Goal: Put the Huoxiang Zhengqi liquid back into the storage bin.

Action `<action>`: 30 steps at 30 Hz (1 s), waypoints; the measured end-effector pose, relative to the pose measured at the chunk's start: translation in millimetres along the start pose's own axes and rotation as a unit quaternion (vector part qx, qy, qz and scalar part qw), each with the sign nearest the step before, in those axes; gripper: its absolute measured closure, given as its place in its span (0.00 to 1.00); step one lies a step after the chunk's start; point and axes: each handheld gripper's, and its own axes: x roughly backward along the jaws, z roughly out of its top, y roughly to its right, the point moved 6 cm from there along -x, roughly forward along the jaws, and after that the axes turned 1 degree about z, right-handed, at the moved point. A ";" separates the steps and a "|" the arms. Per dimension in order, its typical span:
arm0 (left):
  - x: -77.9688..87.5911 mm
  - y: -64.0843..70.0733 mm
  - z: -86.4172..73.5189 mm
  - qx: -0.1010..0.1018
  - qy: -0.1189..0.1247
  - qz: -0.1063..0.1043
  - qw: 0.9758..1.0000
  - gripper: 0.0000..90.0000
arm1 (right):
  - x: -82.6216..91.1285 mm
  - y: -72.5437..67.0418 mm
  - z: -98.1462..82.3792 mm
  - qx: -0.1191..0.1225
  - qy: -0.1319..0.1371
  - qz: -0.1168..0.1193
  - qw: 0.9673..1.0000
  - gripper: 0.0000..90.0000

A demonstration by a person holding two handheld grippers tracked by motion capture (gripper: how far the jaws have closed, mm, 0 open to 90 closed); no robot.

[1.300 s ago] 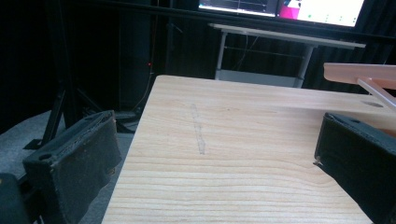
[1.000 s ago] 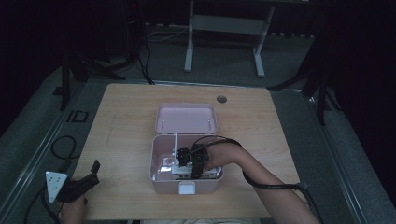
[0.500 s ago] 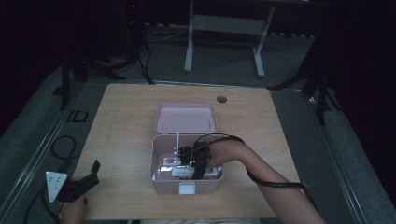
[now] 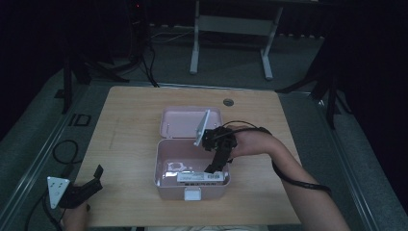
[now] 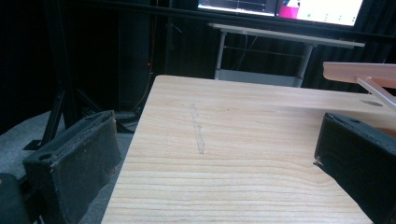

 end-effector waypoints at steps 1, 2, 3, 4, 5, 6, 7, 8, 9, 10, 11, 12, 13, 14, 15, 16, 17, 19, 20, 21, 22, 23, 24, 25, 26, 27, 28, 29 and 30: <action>0.0 0.0 0.0 0.000 0.000 0.000 1.000 0.00 | 5.2 1.6 -2.9 -0.003 0.014 0.002 1.000 0.20; 0.0 0.1 0.0 0.001 0.000 0.000 1.000 0.00 | 9.2 2.8 -6.3 -0.004 0.019 -0.002 1.000 0.19; 0.0 0.1 0.0 0.000 0.000 0.000 1.000 0.00 | 12.7 4.5 -9.8 -0.006 0.023 -0.007 1.000 0.17; -0.1 0.0 0.0 0.000 0.000 0.000 1.000 0.00 | 15.2 6.4 -12.4 -0.008 0.028 -0.013 0.999 0.15; -0.1 0.0 0.0 0.000 0.000 0.000 1.000 0.00 | 18.6 9.2 -15.8 -0.010 0.036 -0.022 0.999 0.15; 0.0 0.1 0.0 0.000 0.000 0.000 1.000 0.00 | 22.2 11.7 -19.8 -0.015 0.042 -0.027 0.999 0.15; 0.0 0.2 0.0 0.000 0.000 0.000 1.000 0.00 | 25.3 14.7 -23.9 -0.019 0.046 -0.032 0.998 0.15; 0.0 0.2 0.0 0.000 0.000 0.000 1.000 0.00 | 28.1 17.1 -28.4 -0.025 0.050 -0.037 0.998 0.15; 0.0 0.2 0.0 0.000 0.000 0.000 1.000 0.00 | 31.4 20.4 -34.0 -0.029 0.056 -0.044 0.997 0.15; 0.0 0.2 0.0 0.000 0.000 0.000 1.000 0.00 | 33.5 22.1 -37.5 -0.034 0.058 -0.049 0.997 0.15; 0.0 0.2 0.0 0.000 0.000 0.000 1.000 0.00 | 35.8 24.5 -42.1 -0.039 0.063 -0.054 0.996 0.15; -0.1 0.3 -0.1 0.000 0.000 0.000 1.000 0.00 | 38.0 26.5 -46.9 -0.042 0.067 -0.058 0.995 0.15; -0.2 0.3 -0.1 -0.001 -0.001 0.000 1.000 0.00 | 39.9 28.3 -51.7 -0.043 0.072 -0.064 0.994 0.15; -0.1 0.4 -0.1 -0.001 -0.001 0.001 1.000 0.00 | 41.7 30.7 -56.5 -0.046 0.076 -0.074 0.993 0.15; -0.1 0.5 -0.1 -0.001 -0.001 0.001 1.000 0.00 | 42.7 33.4 -61.4 -0.051 0.080 -0.080 0.992 0.15; -0.3 0.5 -0.1 -0.001 -0.001 0.000 1.000 0.00 | 43.1 35.5 -66.4 -0.057 0.082 -0.081 0.992 0.15; -0.3 0.6 -0.1 -0.002 -0.001 0.001 1.000 0.00 | 43.0 37.7 -71.0 -0.061 0.086 -0.087 0.991 0.15; -0.4 0.7 -0.1 -0.002 -0.001 0.001 1.000 0.00 | 41.1 41.9 -79.8 -0.068 0.092 -0.095 0.989 0.15; -0.4 0.7 -0.1 -0.002 -0.001 0.001 1.000 0.00 | 41.1 41.9 -79.8 -0.068 0.092 -0.095 0.989 0.15; -0.2 0.6 -0.1 -0.002 -0.001 0.001 1.000 0.00 | 38.8 44.6 -85.6 -0.073 0.091 -0.098 0.988 0.15; -0.2 0.6 -0.1 -0.002 -0.001 0.001 1.000 0.00 | 34.6 48.1 -93.8 -0.078 0.092 -0.104 0.987 0.15; -0.2 0.6 -0.1 -0.002 -0.001 0.001 1.000 0.00 | 32.3 49.6 -97.3 -0.082 0.094 -0.101 0.987 0.15; -0.2 0.6 -0.1 -0.002 -0.001 0.001 1.000 0.00 | 29.2 51.1 -102.2 -0.090 0.094 -0.097 0.987 0.15; -0.3 0.7 -0.1 -0.002 -0.001 0.000 1.000 0.00 | 26.0 53.2 -107.2 -0.094 0.094 -0.100 0.986 0.15; -0.4 0.7 -0.1 -0.002 -0.001 0.000 1.000 0.00 | 22.8 55.5 -112.2 -0.099 0.096 -0.102 0.985 0.15; -0.4 0.7 -0.1 -0.002 -0.001 0.000 1.000 0.00 | 17.4 59.1 -119.4 -0.111 0.100 -0.098 0.984 0.15; -0.3 0.7 -0.1 -0.002 -0.001 0.001 1.000 0.00 | 13.5 61.7 -123.9 -0.118 0.105 -0.098 0.983 0.14; -0.3 0.7 -0.1 -0.002 -0.001 0.001 1.000 0.00 | 8.5 65.3 -129.1 -0.125 0.112 -0.101 0.981 0.13; -0.4 0.7 -0.1 -0.002 -0.001 0.001 1.000 0.00 | 5.4 67.1 -132.2 -0.131 0.115 -0.102 0.979 0.12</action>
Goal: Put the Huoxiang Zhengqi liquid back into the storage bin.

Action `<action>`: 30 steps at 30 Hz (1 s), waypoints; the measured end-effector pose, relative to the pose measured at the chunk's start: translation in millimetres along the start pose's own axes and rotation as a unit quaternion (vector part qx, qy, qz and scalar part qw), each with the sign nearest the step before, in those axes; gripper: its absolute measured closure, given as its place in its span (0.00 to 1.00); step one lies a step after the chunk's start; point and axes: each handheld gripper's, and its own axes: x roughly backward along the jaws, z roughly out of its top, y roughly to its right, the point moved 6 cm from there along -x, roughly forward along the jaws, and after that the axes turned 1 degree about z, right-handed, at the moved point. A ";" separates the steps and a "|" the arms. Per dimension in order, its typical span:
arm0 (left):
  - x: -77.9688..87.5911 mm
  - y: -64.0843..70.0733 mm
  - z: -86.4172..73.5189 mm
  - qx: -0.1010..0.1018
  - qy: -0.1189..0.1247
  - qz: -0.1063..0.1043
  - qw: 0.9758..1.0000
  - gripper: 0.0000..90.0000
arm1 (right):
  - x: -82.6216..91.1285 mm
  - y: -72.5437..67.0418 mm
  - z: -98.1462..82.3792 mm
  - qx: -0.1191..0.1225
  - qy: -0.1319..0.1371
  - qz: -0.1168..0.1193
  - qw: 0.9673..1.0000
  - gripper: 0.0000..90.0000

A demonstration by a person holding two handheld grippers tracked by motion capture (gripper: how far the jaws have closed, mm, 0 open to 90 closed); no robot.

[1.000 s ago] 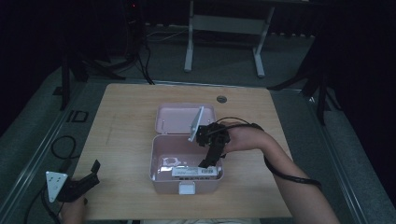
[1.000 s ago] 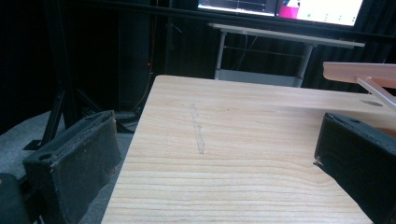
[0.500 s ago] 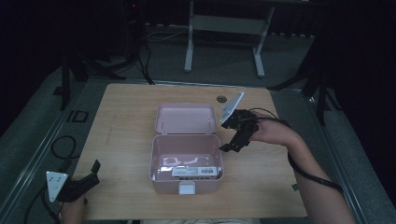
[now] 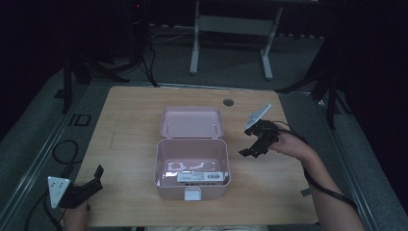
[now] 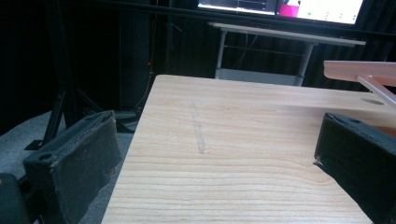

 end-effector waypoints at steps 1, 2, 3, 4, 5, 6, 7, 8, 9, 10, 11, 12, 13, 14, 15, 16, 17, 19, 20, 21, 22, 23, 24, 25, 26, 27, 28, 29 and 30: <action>0.0 0.0 0.0 0.000 0.000 0.000 1.000 0.00 | -4.8 4.2 -5.1 -0.005 0.006 -0.006 1.000 0.12; 0.1 0.0 0.0 0.000 0.000 0.000 1.000 0.00 | -7.5 6.3 -8.0 -0.011 0.010 -0.010 1.000 0.12; 0.1 -0.1 0.0 0.000 0.000 0.000 1.000 0.00 | -12.3 9.9 -12.5 -0.017 0.019 -0.013 1.000 0.12; 0.1 -0.1 0.0 0.000 0.000 0.000 1.000 0.00 | -16.2 12.7 -16.2 -0.023 0.026 -0.015 0.999 0.13; 0.2 0.0 0.0 0.000 0.000 0.000 1.000 0.00 | -19.8 15.1 -19.8 -0.030 0.032 -0.019 0.999 0.13; 0.1 0.0 0.0 0.000 0.000 0.000 1.000 0.00 | -22.7 17.4 -22.2 -0.033 0.039 -0.025 0.998 0.13; 0.1 0.0 0.0 0.000 0.000 0.000 1.000 0.00 | -28.9 20.6 -27.4 -0.043 0.048 -0.030 0.997 0.13; 0.1 0.0 0.0 0.000 0.000 0.000 1.000 0.00 | -28.9 20.6 -27.4 -0.043 0.048 -0.030 0.997 0.13; 0.1 0.0 0.0 0.000 0.000 0.000 1.000 0.00 | -32.1 22.1 -30.0 -0.045 0.051 -0.034 0.997 0.13; 0.1 -0.1 0.0 0.000 0.000 0.000 1.000 0.00 | -41.8 25.7 -37.3 -0.055 0.064 -0.048 0.995 0.13; 0.1 -0.1 0.0 0.000 0.000 0.000 1.000 0.00 | -45.1 26.1 -39.5 -0.060 0.070 -0.048 0.995 0.12; 0.1 -0.1 0.0 0.000 0.000 0.000 1.000 0.00 | -49.6 26.8 -42.3 -0.066 0.075 -0.049 0.994 0.12; 0.1 -0.1 0.0 0.000 0.000 0.000 1.000 0.00 | -53.6 27.8 -45.3 -0.069 0.078 -0.057 0.993 0.13; 0.1 -0.1 0.0 0.000 0.000 0.000 1.000 0.00 | -57.7 28.4 -48.1 -0.071 0.083 -0.063 0.992 0.12; 0.2 -0.1 0.0 0.000 0.000 -0.001 1.000 0.00 | -61.4 28.5 -50.7 -0.075 0.086 -0.064 0.991 0.12; 0.2 -0.2 0.0 0.000 0.000 -0.001 1.000 0.00 | -65.0 28.6 -53.2 -0.078 0.091 -0.067 0.991 0.13; 0.2 -0.2 0.0 0.000 0.000 -0.001 1.000 0.00 | -68.0 29.0 -55.7 -0.080 0.094 -0.072 0.990 0.12; 0.2 -0.2 0.0 0.000 0.000 -0.001 1.000 0.00 | -72.7 28.7 -59.9 -0.085 0.104 -0.085 0.987 0.13; 0.2 -0.2 0.0 0.000 0.000 -0.001 1.000 0.00 | -72.7 28.7 -59.9 -0.085 0.104 -0.085 0.987 0.13; 0.2 -0.2 0.0 0.001 0.000 -0.001 1.000 0.00 | -73.9 28.7 -61.4 -0.085 0.108 -0.091 0.986 0.13; 0.2 -0.2 0.0 0.000 0.000 -0.001 1.000 0.00 | -76.1 29.0 -65.0 -0.092 0.125 -0.111 0.982 0.12; 0.3 -0.2 0.0 0.000 0.000 -0.001 1.000 0.00 | -76.7 29.4 -67.1 -0.097 0.133 -0.122 0.979 0.12; 0.3 -0.2 0.0 0.001 0.000 -0.001 1.000 0.00 | -77.3 29.3 -68.8 -0.102 0.139 -0.129 0.977 0.13; 0.2 -0.3 0.0 0.001 0.000 -0.001 1.000 0.00 | -77.6 29.4 -70.3 -0.104 0.143 -0.136 0.975 0.13; 0.3 -0.2 0.0 0.001 0.000 -0.001 1.000 0.00 | -78.1 29.8 -72.6 -0.107 0.150 -0.148 0.972 0.12; 0.2 -0.3 0.0 0.001 0.000 0.000 1.000 0.00 | -78.5 29.8 -74.5 -0.113 0.154 -0.152 0.970 0.12; 0.2 -0.2 0.0 0.001 0.000 -0.001 1.000 0.00 | -78.7 30.2 -76.6 -0.115 0.157 -0.159 0.968 0.12; 0.2 -0.2 0.0 0.001 0.000 -0.001 1.000 0.00 | -78.8 30.5 -78.6 -0.120 0.160 -0.166 0.966 0.12; 0.2 -0.3 0.0 0.001 0.000 -0.001 1.000 0.00 | -78.6 30.9 -80.7 -0.123 0.161 -0.170 0.964 0.12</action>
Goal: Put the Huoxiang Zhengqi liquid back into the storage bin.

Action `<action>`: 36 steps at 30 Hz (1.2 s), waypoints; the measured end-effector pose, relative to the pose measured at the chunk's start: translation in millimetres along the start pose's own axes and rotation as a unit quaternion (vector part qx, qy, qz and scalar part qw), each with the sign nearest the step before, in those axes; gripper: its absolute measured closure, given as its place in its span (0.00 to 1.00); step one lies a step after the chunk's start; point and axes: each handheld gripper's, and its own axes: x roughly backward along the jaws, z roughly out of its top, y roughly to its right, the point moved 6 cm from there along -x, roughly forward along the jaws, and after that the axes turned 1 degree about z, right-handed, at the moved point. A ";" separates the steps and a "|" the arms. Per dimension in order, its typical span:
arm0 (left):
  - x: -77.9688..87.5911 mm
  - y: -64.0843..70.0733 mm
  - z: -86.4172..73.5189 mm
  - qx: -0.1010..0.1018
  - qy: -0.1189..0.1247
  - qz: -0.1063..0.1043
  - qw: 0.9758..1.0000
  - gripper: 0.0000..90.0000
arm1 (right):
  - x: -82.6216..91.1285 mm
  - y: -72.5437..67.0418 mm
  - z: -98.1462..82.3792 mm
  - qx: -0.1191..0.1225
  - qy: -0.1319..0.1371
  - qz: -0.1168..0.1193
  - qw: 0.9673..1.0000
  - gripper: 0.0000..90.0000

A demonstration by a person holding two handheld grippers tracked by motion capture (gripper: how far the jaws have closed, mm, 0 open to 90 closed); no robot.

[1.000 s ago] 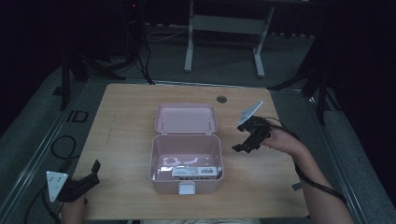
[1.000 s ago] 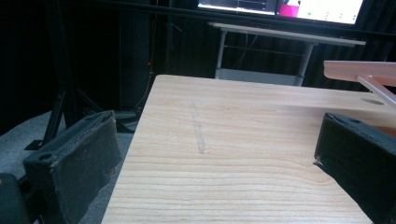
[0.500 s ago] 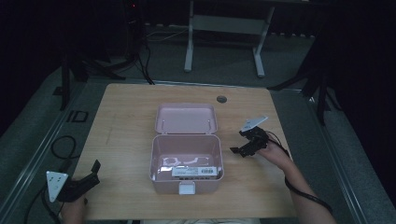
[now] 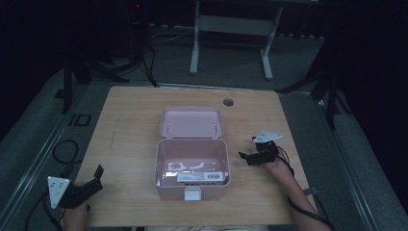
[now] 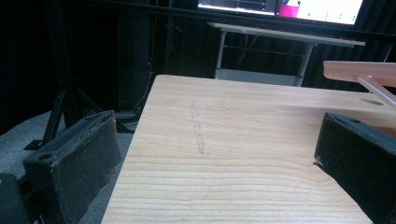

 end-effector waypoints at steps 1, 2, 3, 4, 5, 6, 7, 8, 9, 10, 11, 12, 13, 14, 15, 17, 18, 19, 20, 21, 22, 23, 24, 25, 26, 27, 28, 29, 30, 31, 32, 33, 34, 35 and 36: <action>0.0 0.0 0.0 0.000 0.000 0.000 1.000 0.00 | 1.0 1.0 -1.5 -0.004 0.002 -0.003 1.000 0.12; 0.0 -0.1 0.0 0.000 0.000 0.000 1.000 0.00 | 2.1 2.2 -2.9 -0.008 0.004 -0.006 1.000 0.12; 0.0 0.0 0.0 0.000 0.000 0.000 1.000 0.00 | 3.4 3.2 -4.0 -0.012 0.005 -0.008 1.000 0.12; 0.0 0.1 0.0 0.000 0.000 0.000 1.000 0.00 | 4.7 4.4 -4.9 -0.013 0.006 -0.011 1.000 0.12; -0.1 0.1 0.0 0.000 0.000 0.000 1.000 0.00 | 6.9 6.4 -6.1 -0.020 0.010 -0.015 1.000 0.12; -0.1 0.0 0.0 0.000 0.000 0.000 1.000 0.00 | 8.8 8.7 -7.0 -0.022 0.012 -0.018 1.000 0.12; -0.1 0.0 0.0 0.000 0.000 0.000 1.000 0.00 | 10.6 10.6 -8.0 -0.027 0.015 -0.018 0.999 0.12; -0.1 0.0 0.0 0.000 -0.001 0.000 1.000 0.00 | 12.7 12.8 -9.2 -0.033 0.018 -0.023 0.999 0.12; -0.2 0.1 0.0 0.000 0.000 0.000 1.000 0.00 | 14.6 15.0 -10.3 -0.041 0.023 -0.025 0.999 0.12; -0.2 0.1 0.0 0.000 -0.001 0.000 1.000 0.00 | 16.0 17.1 -11.6 -0.048 0.026 -0.023 0.998 0.12; -0.1 0.2 0.0 0.000 -0.001 0.000 1.000 0.00 | 17.7 19.1 -13.3 -0.054 0.026 -0.028 0.998 0.12; -0.1 0.2 0.0 0.000 -0.001 0.000 1.000 0.00 | 19.0 21.3 -14.9 -0.057 0.030 -0.035 0.997 0.12; -0.1 0.1 0.0 0.000 0.000 0.001 1.000 0.00 | 20.4 22.9 -16.6 -0.061 0.030 -0.038 0.997 0.12; -0.2 0.1 0.0 0.000 -0.001 0.001 1.000 0.00 | 21.6 24.8 -18.5 -0.065 0.030 -0.042 0.997 0.12; -0.2 0.1 0.0 0.000 -0.001 0.001 1.000 0.00 | 23.3 26.5 -20.0 -0.068 0.032 -0.048 0.996 0.12; -0.2 0.1 0.0 0.000 -0.001 0.000 1.000 0.00 | 27.6 30.7 -22.6 -0.076 0.039 -0.057 0.995 0.12; -0.2 0.1 0.0 0.000 0.000 0.001 1.000 0.00 | 29.5 32.4 -23.3 -0.079 0.043 -0.060 0.994 0.12; -0.2 0.2 0.0 0.000 0.000 0.001 1.000 0.00 | 32.5 35.6 -24.7 -0.086 0.047 -0.068 0.993 0.12; -0.2 0.2 0.0 0.000 0.000 0.001 1.000 0.00 | 32.5 35.6 -24.7 -0.086 0.047 -0.068 0.993 0.12; -0.2 0.2 0.0 0.000 -0.001 0.000 1.000 0.00 | 34.4 37.7 -25.6 -0.090 0.050 -0.075 0.992 0.12; -0.2 0.1 0.0 0.000 -0.001 0.000 1.000 0.00 | 39.2 43.2 -28.9 -0.102 0.057 -0.093 0.989 0.12; -0.3 0.2 0.0 0.000 0.000 0.000 1.000 0.00 | 41.1 45.6 -30.7 -0.107 0.060 -0.101 0.987 0.12; -0.3 0.2 0.0 0.000 -0.001 0.000 1.000 0.00 | 42.6 47.3 -32.4 -0.113 0.063 -0.106 0.986 0.12; -0.3 0.2 -0.1 -0.001 -0.001 0.000 1.000 0.00 | 44.1 49.4 -34.2 -0.117 0.065 -0.115 0.984 0.12; -0.3 0.2 -0.1 -0.001 -0.002 0.001 1.000 0.00 | 45.0 50.9 -35.9 -0.122 0.065 -0.119 0.983 0.12; -0.3 0.2 -0.1 -0.001 -0.002 0.001 1.000 0.00 | 45.4 52.2 -37.5 -0.125 0.064 -0.122 0.983 0.12; -0.3 0.2 -0.1 -0.001 -0.001 0.001 1.000 0.00 | 46.1 53.9 -39.1 -0.127 0.061 -0.134 0.981 0.12; -0.2 0.2 -0.1 -0.001 -0.001 0.001 1.000 0.00 | 46.8 55.6 -40.8 -0.129 0.059 -0.145 0.979 0.12; -0.2 0.2 -0.1 -0.001 -0.002 0.001 1.000 0.00 | 47.3 57.1 -42.2 -0.136 0.059 -0.153 0.977 0.12; -0.3 0.2 -0.1 -0.001 -0.002 0.001 1.000 0.00 | 48.3 58.4 -43.2 -0.141 0.063 -0.161 0.975 0.12; -0.3 0.3 -0.1 -0.002 -0.002 0.001 1.000 0.00 | 49.3 59.5 -43.7 -0.144 0.067 -0.169 0.973 0.12; -0.2 0.3 -0.1 -0.001 -0.001 0.002 1.000 0.00 | 50.5 60.5 -44.0 -0.148 0.070 -0.176 0.971 0.12; -0.2 0.2 -0.1 -0.001 -0.001 0.001 1.000 0.00 | 51.8 62.0 -44.2 -0.150 0.075 -0.185 0.968 0.12; -0.2 0.2 0.0 -0.001 -0.001 0.001 1.000 0.00 | 53.0 63.1 -44.8 -0.154 0.077 -0.191 0.966 0.12; -0.2 0.2 0.0 -0.001 -0.001 0.001 1.000 0.00 | 53.6 64.4 -45.7 -0.156 0.078 -0.197 0.965 0.12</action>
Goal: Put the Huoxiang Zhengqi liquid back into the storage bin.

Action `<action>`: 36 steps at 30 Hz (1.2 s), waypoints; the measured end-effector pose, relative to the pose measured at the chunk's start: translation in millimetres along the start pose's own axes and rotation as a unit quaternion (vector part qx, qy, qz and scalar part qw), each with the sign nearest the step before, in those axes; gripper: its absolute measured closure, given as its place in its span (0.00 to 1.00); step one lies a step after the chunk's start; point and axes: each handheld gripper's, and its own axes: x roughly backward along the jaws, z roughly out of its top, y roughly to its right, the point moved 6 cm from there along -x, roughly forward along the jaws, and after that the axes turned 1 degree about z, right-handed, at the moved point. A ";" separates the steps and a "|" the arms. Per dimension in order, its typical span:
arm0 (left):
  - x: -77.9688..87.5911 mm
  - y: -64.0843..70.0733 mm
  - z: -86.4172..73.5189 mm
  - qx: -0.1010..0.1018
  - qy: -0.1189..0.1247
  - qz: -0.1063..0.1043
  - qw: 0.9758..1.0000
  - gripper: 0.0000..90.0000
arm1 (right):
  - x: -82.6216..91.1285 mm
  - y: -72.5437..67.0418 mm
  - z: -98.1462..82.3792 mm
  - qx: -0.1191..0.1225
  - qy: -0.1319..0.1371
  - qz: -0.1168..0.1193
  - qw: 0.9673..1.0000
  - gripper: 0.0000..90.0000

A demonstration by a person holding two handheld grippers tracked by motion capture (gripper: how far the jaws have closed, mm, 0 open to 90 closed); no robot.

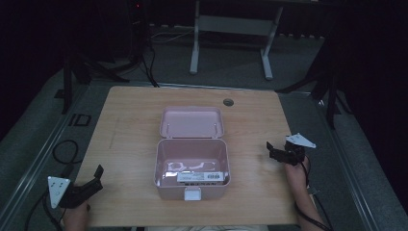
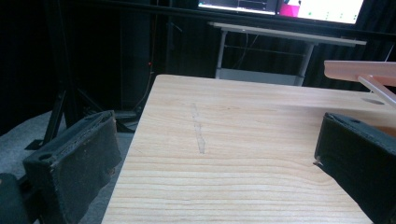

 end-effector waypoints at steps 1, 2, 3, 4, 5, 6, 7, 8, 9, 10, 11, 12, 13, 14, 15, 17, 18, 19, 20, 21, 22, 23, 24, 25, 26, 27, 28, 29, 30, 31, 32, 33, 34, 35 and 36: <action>0.0 0.0 0.0 0.000 -0.001 0.000 1.000 0.00 | 0.5 1.3 -0.4 0.000 0.003 -0.006 1.000 0.12; 0.0 0.0 -0.1 -0.001 -0.001 0.000 1.000 0.00 | 1.3 2.6 -0.6 0.000 0.007 -0.015 1.000 0.12; -0.1 0.0 -0.1 0.000 -0.001 0.000 1.000 0.00 | 2.1 3.8 -0.5 -0.002 0.010 -0.022 1.000 0.12; -0.1 0.0 -0.1 0.000 -0.001 0.000 1.000 0.00 | 2.8 4.7 -0.1 -0.005 0.014 -0.026 1.000 0.12; -0.2 0.0 0.0 0.000 -0.001 0.000 1.000 0.00 | 3.4 5.5 0.1 -0.006 0.016 -0.028 0.999 0.12; -0.1 0.0 0.0 0.000 -0.001 0.000 1.000 0.00 | 3.7 6.6 0.1 -0.007 0.017 -0.035 0.999 0.12; -0.1 0.0 -0.1 -0.001 -0.001 0.000 1.000 0.00 | 4.0 7.6 0.0 -0.007 0.018 -0.040 0.999 0.12; -0.1 0.0 0.0 0.000 -0.001 0.000 1.000 0.00 | 4.2 8.6 -0.2 -0.008 0.019 -0.041 0.999 0.12; -0.1 0.0 0.0 0.000 -0.001 0.000 1.000 0.00 | 4.9 9.6 -0.2 -0.010 0.022 -0.046 0.999 0.12; -0.1 0.0 0.0 0.000 0.000 0.000 1.000 0.00 | 5.9 10.2 0.0 -0.012 0.026 -0.049 0.998 0.12; 0.0 0.0 -0.1 0.000 -0.001 -0.001 1.000 0.00 | 6.9 11.1 0.4 -0.013 0.031 -0.052 0.998 0.12; -0.1 0.0 -0.1 -0.001 -0.001 -0.001 1.000 0.00 | 8.5 12.1 1.0 -0.017 0.038 -0.059 0.997 0.12; -0.1 0.0 0.0 -0.001 -0.001 -0.001 1.000 0.00 | 10.1 13.5 1.4 -0.019 0.044 -0.065 0.997 0.12; -0.1 0.1 0.0 0.000 -0.001 -0.001 1.000 0.00 | 11.8 14.7 2.0 -0.024 0.052 -0.067 0.996 0.12; -0.1 0.1 0.0 0.000 0.000 -0.001 1.000 0.00 | 13.4 16.1 2.5 -0.029 0.058 -0.068 0.996 0.12; -0.1 0.1 0.0 0.000 0.000 -0.001 1.000 0.00 | 16.7 19.5 2.8 -0.038 0.070 -0.075 0.994 0.12; -0.1 0.1 0.0 0.000 -0.001 -0.002 1.000 0.00 | 18.1 20.8 2.9 -0.044 0.076 -0.072 0.994 0.12; -0.1 0.1 0.0 0.000 0.000 -0.002 1.000 0.00 | 18.7 21.8 3.0 -0.048 0.079 -0.068 0.993 0.12; -0.1 0.0 0.0 0.000 0.000 -0.002 1.000 0.00 | 19.3 22.3 2.9 -0.052 0.081 -0.064 0.993 0.13; 0.0 0.0 0.0 0.000 0.000 -0.002 1.000 0.00 | 19.6 23.1 2.8 -0.056 0.084 -0.066 0.993 0.14; 0.1 0.0 0.0 0.001 0.000 -0.002 1.000 0.00 | 20.1 24.1 2.7 -0.060 0.086 -0.068 0.992 0.15; 0.1 0.0 0.0 0.001 0.000 -0.002 1.000 0.00 | 20.1 24.9 2.6 -0.063 0.085 -0.068 0.992 0.15; 0.0 0.0 0.0 0.001 0.000 -0.002 1.000 0.00 | 20.0 25.3 2.5 -0.066 0.085 -0.067 0.992 0.15; 0.1 0.0 0.0 0.001 0.000 -0.002 1.000 0.00 | 19.8 25.3 2.4 -0.068 0.084 -0.064 0.992 0.15; 0.1 -0.1 0.0 0.001 0.000 -0.002 1.000 0.00 | 19.5 25.4 2.2 -0.068 0.083 -0.063 0.992 0.15; 0.0 -0.1 0.0 0.001 0.000 -0.002 1.000 0.00 | 19.4 25.4 2.1 -0.067 0.083 -0.064 0.992 0.15; 0.1 -0.2 0.0 0.001 0.000 -0.002 1.000 0.00 | 19.6 25.3 2.2 -0.067 0.084 -0.063 0.992 0.15; 0.1 -0.2 0.0 0.001 0.000 -0.002 1.000 0.00 | 20.1 25.2 2.6 -0.067 0.087 -0.062 0.992 0.15; 0.2 -0.3 0.0 0.001 0.001 -0.002 1.000 0.00 | 20.4 25.1 3.0 -0.066 0.089 -0.059 0.992 0.15; 0.2 -0.3 0.1 0.002 0.001 -0.002 1.000 0.00 | 20.6 25.1 3.2 -0.067 0.091 -0.059 0.992 0.15; 0.2 -0.3 0.1 0.002 0.001 -0.003 1.000 0.00 | 20.6 25.2 3.2 -0.068 0.091 -0.057 0.992 0.15; 0.3 -0.3 0.1 0.002 0.001 -0.003 1.000 0.00 | 20.7 25.3 3.2 -0.070 0.092 -0.055 0.992 0.15; 0.3 -0.3 0.1 0.001 0.001 -0.003 1.000 0.00 | 20.6 25.6 3.1 -0.070 0.092 -0.055 0.992 0.15; 0.3 -0.3 0.1 0.002 0.001 -0.003 1.000 0.00 | 20.6 25.7 3.0 -0.070 0.091 -0.053 0.992 0.15; 0.2 -0.3 0.0 0.003 0.000 -0.003 1.000 0.00 | 20.3 25.5 2.9 -0.071 0.090 -0.051 0.992 0.15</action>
